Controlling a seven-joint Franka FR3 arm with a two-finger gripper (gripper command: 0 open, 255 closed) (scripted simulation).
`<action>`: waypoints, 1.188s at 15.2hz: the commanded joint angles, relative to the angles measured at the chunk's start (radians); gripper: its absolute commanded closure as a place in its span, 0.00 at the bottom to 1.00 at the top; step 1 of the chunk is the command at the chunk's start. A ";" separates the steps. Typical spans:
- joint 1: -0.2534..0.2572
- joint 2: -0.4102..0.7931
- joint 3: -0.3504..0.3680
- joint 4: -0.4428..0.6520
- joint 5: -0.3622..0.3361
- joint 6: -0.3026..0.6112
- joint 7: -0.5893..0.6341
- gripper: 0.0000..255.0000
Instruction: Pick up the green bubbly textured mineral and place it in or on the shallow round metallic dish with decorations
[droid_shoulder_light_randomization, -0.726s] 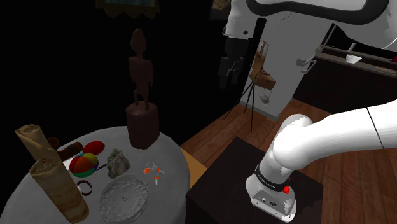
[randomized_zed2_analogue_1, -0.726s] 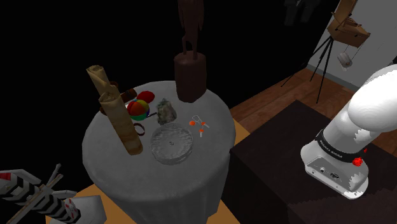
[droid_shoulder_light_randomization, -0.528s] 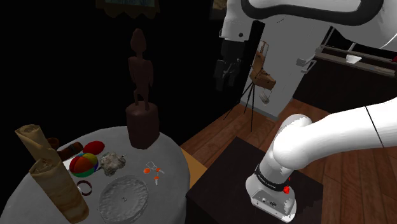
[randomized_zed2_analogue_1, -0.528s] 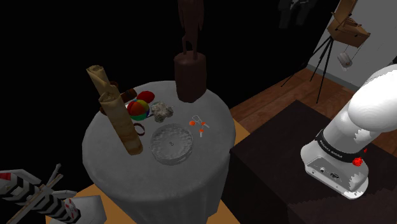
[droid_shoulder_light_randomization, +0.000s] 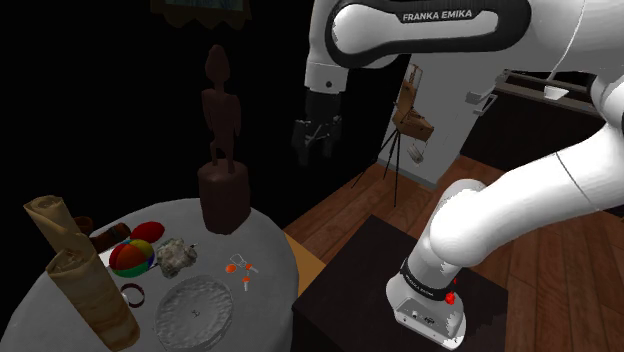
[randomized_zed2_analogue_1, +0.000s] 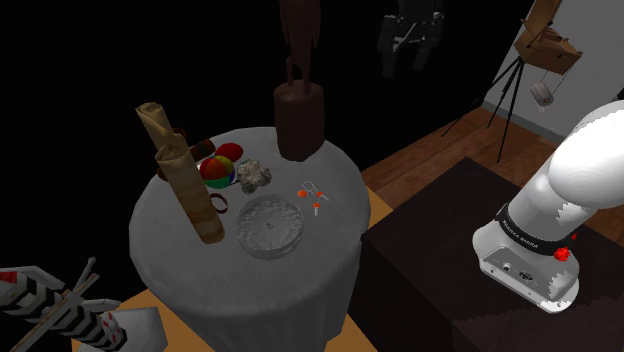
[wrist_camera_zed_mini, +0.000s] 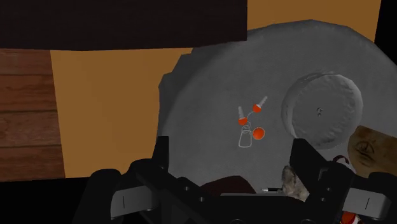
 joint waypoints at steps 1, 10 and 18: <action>0.004 0.057 0.029 0.013 0.014 0.049 0.038 0.00; 0.015 0.365 0.146 0.111 0.024 0.273 0.206 0.00; 0.041 0.679 0.202 0.289 -0.055 0.412 0.376 0.00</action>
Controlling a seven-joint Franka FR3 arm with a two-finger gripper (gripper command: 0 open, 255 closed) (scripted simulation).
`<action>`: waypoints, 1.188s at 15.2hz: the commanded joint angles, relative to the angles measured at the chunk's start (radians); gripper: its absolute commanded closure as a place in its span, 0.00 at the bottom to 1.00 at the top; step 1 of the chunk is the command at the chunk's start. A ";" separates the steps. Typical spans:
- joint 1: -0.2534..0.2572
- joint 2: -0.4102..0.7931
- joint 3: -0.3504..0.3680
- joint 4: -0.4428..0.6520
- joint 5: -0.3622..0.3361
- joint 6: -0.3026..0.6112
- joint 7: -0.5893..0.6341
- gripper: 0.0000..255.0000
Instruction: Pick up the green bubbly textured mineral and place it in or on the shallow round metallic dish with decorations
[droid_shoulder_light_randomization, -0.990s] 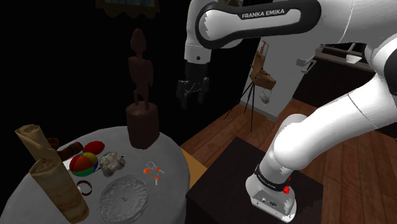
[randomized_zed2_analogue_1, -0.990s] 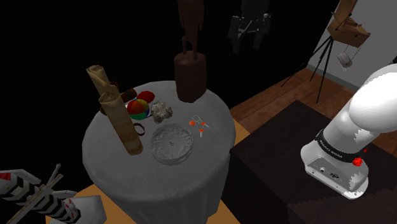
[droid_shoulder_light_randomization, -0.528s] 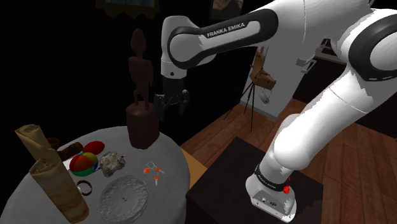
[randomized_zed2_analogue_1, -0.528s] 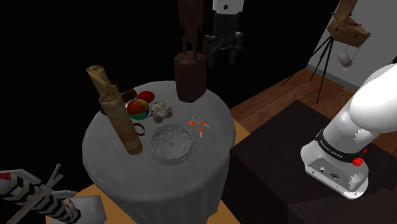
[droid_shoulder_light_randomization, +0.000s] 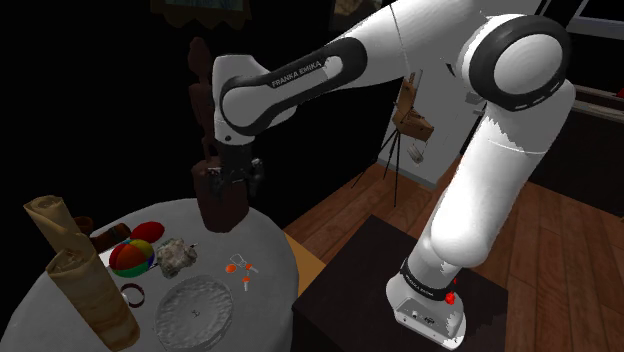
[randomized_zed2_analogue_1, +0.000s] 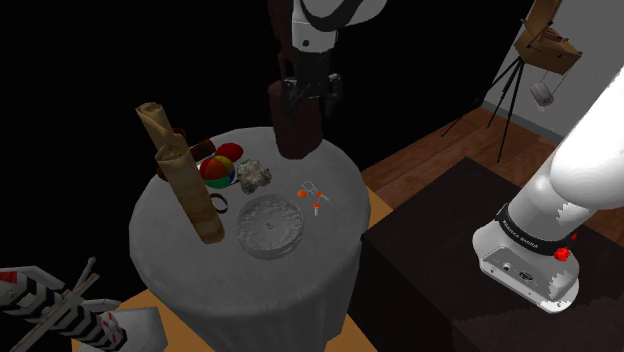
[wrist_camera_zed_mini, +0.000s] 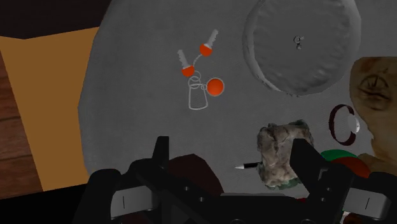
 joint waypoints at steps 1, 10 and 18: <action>0.013 0.090 0.008 0.059 -0.029 0.030 0.048 0.00; 0.103 0.458 -0.020 0.381 -0.142 0.069 0.214 0.00; 0.161 0.664 -0.049 0.584 -0.180 0.073 0.273 0.00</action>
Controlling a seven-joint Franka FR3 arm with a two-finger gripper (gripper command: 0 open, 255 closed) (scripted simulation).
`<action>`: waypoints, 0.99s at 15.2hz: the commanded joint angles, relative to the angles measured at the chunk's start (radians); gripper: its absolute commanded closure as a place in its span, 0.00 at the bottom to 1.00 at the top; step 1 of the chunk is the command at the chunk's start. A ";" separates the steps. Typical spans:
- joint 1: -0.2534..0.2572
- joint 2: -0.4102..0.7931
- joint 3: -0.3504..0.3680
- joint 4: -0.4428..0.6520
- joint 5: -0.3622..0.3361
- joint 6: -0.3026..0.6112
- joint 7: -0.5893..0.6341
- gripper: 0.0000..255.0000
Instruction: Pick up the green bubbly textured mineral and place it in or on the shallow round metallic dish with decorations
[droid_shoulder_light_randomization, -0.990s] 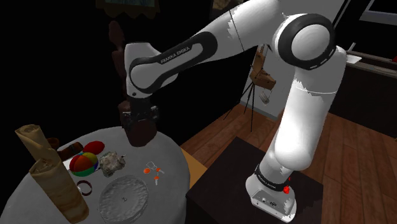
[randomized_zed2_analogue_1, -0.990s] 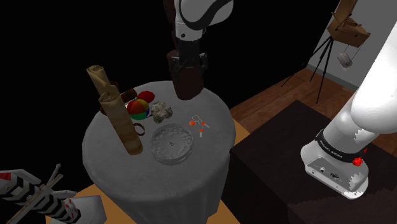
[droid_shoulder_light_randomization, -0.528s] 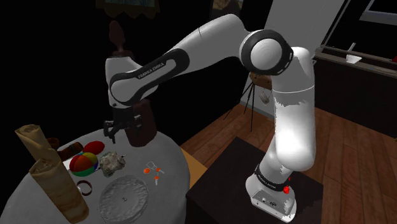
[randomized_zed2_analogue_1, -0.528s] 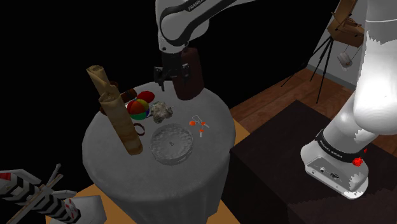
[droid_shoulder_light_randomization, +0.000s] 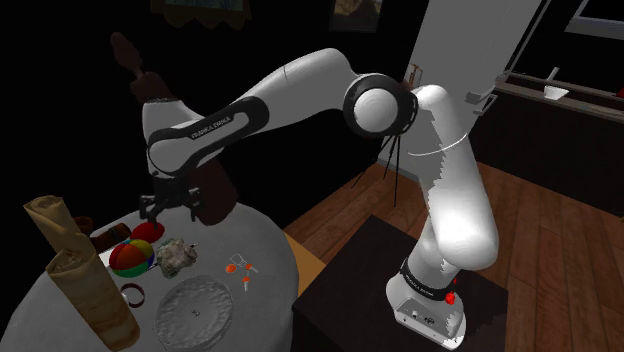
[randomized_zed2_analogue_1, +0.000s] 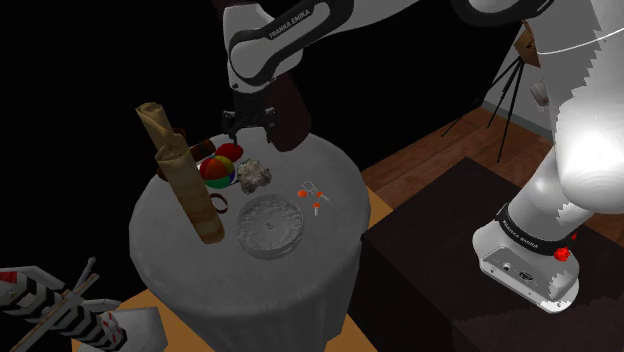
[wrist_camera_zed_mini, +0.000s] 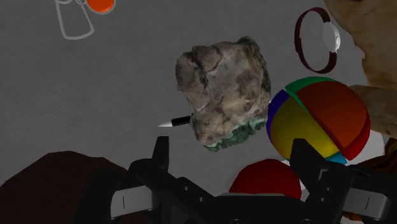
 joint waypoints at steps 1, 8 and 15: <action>0.002 0.040 -0.004 -0.015 -0.001 0.011 0.000 0.00; 0.013 0.065 -0.012 -0.022 -0.001 0.044 0.001 0.00; 0.020 0.074 -0.019 -0.025 0.000 0.058 0.003 1.00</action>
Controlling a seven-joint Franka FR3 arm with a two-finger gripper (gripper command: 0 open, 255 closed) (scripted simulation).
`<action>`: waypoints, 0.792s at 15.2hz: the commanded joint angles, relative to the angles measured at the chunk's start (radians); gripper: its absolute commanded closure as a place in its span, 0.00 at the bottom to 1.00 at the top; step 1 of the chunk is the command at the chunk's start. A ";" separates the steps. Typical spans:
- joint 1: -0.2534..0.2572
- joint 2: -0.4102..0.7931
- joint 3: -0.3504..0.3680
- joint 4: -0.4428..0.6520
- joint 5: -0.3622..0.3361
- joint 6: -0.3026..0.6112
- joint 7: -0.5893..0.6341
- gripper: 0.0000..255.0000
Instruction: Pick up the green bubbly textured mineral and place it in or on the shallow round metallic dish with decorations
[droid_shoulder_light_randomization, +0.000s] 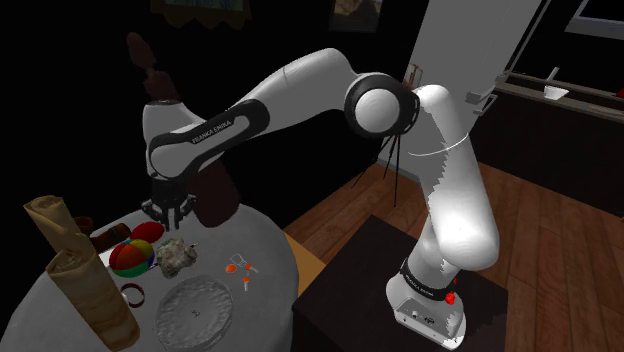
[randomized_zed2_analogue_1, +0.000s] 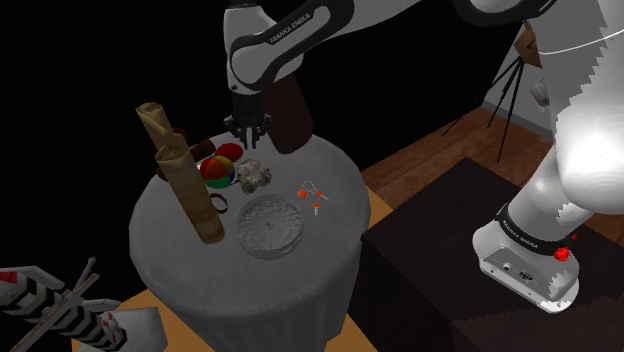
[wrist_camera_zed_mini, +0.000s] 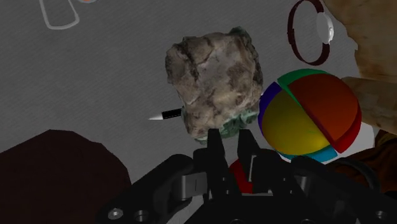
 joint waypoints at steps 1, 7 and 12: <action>0.002 0.065 0.000 -0.024 0.004 -0.003 0.003 1.00; 0.029 0.064 -0.004 0.115 -0.011 -0.065 0.025 1.00; 0.266 0.050 -0.170 0.045 -0.151 -0.029 0.524 0.00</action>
